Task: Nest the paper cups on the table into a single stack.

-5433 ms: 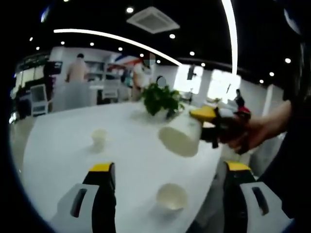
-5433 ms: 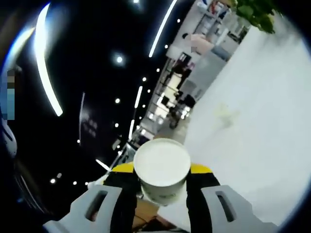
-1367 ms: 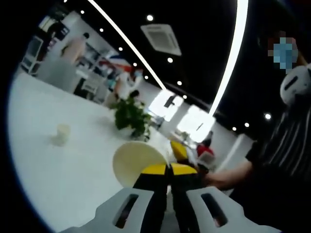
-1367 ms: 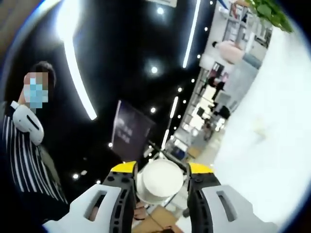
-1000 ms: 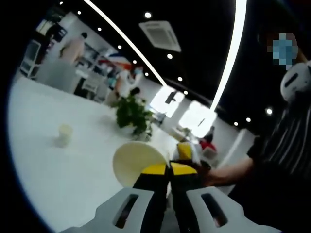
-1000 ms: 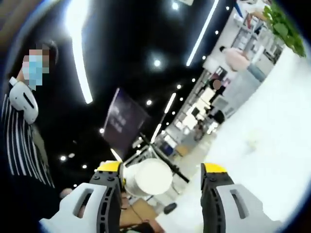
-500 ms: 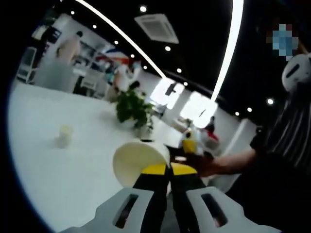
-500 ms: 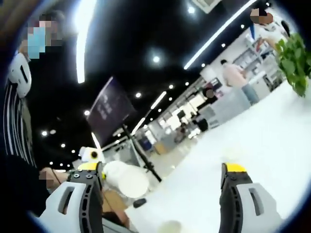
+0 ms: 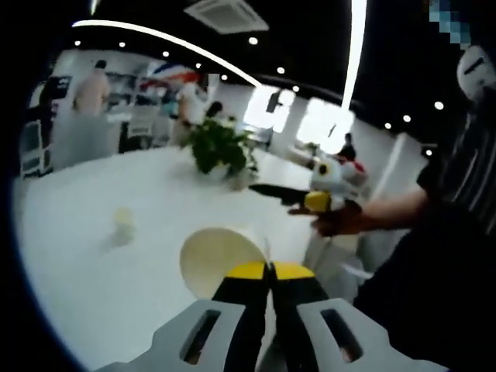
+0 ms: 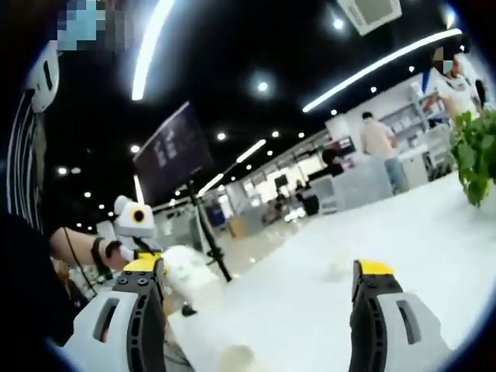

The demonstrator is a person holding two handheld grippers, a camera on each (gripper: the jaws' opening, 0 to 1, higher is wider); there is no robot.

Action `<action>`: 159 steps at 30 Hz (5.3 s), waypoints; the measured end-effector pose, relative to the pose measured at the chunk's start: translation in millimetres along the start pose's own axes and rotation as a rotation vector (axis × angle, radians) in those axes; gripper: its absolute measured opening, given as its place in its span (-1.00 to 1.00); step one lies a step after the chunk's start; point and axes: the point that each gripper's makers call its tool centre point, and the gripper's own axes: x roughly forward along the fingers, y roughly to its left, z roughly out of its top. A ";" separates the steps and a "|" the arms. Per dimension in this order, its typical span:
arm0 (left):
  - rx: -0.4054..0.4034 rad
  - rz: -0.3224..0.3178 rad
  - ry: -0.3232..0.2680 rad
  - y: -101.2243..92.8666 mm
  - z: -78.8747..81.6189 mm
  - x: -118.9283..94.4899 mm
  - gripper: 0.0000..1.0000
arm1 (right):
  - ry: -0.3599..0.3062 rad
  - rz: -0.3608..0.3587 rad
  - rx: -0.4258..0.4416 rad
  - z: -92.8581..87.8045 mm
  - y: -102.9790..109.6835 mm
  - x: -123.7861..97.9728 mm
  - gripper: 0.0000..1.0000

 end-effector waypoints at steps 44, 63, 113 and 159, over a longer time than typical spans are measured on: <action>0.579 -0.012 0.593 -33.0 0.3 -7.9 -1.00 | 0.042 -0.067 -0.009 -19.1 -16.5 -14.5 0.85; 0.715 -0.073 0.732 -16.9 -53.2 18.3 -1.00 | 0.051 -0.110 -0.013 -20.5 -22.0 -28.3 0.85; 0.819 -0.185 0.838 6.9 -125.0 68.4 -1.00 | 0.069 -0.151 0.006 -20.1 -35.5 -45.3 0.82; 0.721 -0.256 0.820 5.7 -141.4 81.7 -0.69 | 0.055 -0.180 0.058 -28.9 -42.1 -56.7 0.78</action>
